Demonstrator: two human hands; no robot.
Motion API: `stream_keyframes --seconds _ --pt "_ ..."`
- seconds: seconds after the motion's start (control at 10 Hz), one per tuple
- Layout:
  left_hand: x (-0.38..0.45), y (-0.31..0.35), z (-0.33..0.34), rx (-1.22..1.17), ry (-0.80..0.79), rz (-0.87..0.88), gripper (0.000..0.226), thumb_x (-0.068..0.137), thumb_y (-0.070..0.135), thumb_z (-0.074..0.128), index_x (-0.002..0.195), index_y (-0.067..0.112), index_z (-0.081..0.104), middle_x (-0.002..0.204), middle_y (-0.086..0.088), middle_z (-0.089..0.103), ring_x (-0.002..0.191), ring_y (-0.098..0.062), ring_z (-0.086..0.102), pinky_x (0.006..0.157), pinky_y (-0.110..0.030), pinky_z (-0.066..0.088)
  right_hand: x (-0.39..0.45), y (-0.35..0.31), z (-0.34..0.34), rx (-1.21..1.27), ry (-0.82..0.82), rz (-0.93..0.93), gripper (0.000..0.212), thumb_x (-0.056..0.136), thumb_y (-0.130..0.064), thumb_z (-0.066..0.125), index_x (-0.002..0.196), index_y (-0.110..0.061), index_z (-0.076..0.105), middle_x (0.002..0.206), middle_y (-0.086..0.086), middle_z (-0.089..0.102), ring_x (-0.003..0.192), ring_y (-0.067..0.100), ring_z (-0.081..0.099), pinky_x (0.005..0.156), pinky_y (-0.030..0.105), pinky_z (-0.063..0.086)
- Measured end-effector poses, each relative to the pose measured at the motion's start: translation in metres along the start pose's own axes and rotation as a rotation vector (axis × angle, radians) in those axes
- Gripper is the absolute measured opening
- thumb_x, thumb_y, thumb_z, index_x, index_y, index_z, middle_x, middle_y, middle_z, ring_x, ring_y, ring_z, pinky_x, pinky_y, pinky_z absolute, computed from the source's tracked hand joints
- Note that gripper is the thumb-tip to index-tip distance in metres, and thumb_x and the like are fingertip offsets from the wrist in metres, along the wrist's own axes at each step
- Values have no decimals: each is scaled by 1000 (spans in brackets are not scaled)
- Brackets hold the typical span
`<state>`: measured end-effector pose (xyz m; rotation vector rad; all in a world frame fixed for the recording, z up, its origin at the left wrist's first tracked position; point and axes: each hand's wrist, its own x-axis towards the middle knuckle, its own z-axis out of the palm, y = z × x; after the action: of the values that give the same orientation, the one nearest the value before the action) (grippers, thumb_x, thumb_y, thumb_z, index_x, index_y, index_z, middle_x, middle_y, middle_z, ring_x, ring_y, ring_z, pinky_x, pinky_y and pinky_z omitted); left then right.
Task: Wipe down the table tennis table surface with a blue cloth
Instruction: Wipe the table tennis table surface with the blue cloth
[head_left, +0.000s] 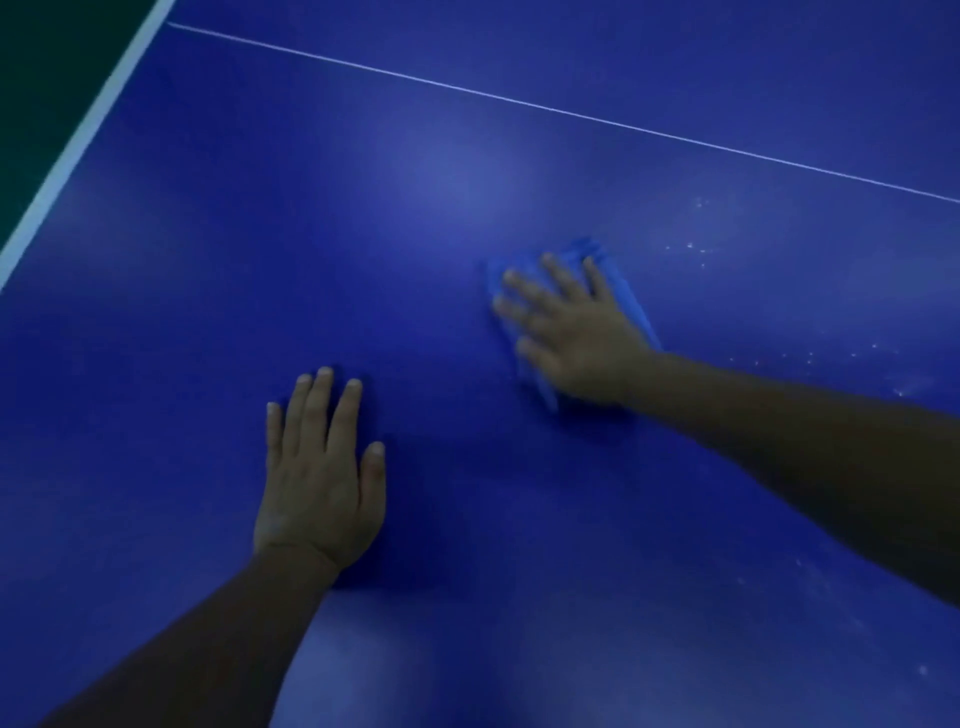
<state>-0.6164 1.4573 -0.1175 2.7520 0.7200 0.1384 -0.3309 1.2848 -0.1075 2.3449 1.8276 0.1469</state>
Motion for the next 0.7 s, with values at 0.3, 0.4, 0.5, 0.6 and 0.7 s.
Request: stream_keyframes --seconds 0.3,0.4,0.5,0.6,0.7 --pt "0 -1 -2 -29 -35 18 62 100 42 26 150 9 41 162 -15 26 154 -30 13 125 -52 4 -27 23 0 2 -132 -237 55 100 -49 38 152 -32 37 160 0 36 147 39 29 115 69 14" --pt "-1 0 -2 -34 -36 20 62 100 42 25 150 9 42 163 -15 26 154 -30 12 125 -53 5 16 23 -10 231 -62 341 62 96 -54 23 155 -35 29 163 -3 29 151 36 20 115 71 13" --pt "0 0 -2 -33 -40 27 63 99 43 25 149 8 43 162 -16 28 153 -31 14 124 -54 6 -18 -44 -14 136 -10 29 57 98 -49 29 151 -31 41 160 2 36 147 44 26 110 77 16" --pt "1 0 -4 -12 -60 22 66 98 45 24 150 8 41 162 -16 27 153 -32 14 124 -54 6 -112 -100 -28 186 -76 -546 49 102 -46 38 150 -34 44 161 -2 35 151 41 18 114 73 10" --pt "1 3 -6 -11 -65 7 69 97 48 23 152 8 39 163 -15 25 154 -31 12 125 -52 4 -124 -51 -17 138 -82 -463 50 103 -45 38 150 -32 43 159 -1 38 150 39 23 115 70 14"
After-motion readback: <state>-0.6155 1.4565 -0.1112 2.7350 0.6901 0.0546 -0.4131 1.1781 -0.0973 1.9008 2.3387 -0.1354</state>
